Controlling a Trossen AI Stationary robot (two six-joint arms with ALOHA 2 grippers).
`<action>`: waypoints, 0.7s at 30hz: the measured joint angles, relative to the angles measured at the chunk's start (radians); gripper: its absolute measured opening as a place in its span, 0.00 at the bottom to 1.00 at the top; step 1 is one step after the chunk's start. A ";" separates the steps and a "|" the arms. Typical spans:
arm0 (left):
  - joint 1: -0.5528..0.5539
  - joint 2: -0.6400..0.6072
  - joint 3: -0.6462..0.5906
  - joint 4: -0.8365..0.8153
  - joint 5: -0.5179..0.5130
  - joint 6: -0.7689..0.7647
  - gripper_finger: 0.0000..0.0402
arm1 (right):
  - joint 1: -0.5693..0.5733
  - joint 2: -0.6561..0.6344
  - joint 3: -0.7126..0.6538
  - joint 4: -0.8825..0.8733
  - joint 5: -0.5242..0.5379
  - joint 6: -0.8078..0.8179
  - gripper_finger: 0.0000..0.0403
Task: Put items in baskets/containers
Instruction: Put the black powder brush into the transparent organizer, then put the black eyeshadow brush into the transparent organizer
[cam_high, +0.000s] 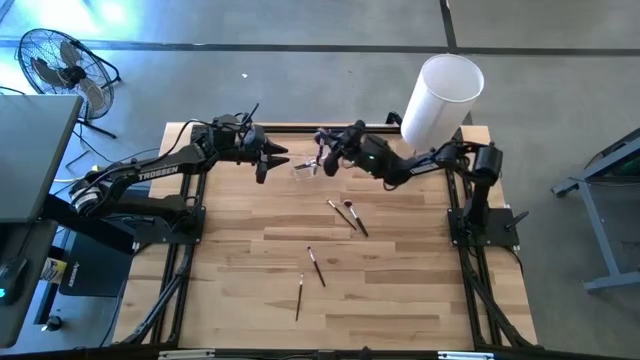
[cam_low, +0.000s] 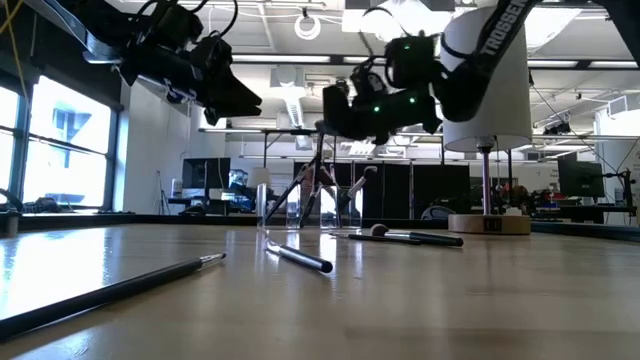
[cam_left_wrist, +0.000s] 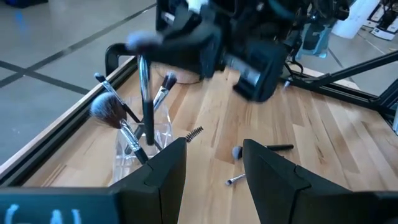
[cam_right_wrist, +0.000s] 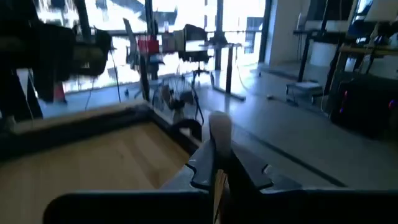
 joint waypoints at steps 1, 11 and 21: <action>0.000 0.000 0.000 0.000 -0.004 -0.001 0.39 | 0.001 0.000 0.016 -0.068 0.000 -0.004 0.06; -0.003 0.000 0.000 0.001 -0.056 -0.001 0.39 | 0.001 0.002 0.144 -0.335 -0.042 -0.084 0.27; -0.276 -0.012 0.074 -0.137 -0.515 0.008 0.39 | 0.004 -0.225 0.164 -0.783 -0.050 -0.005 0.35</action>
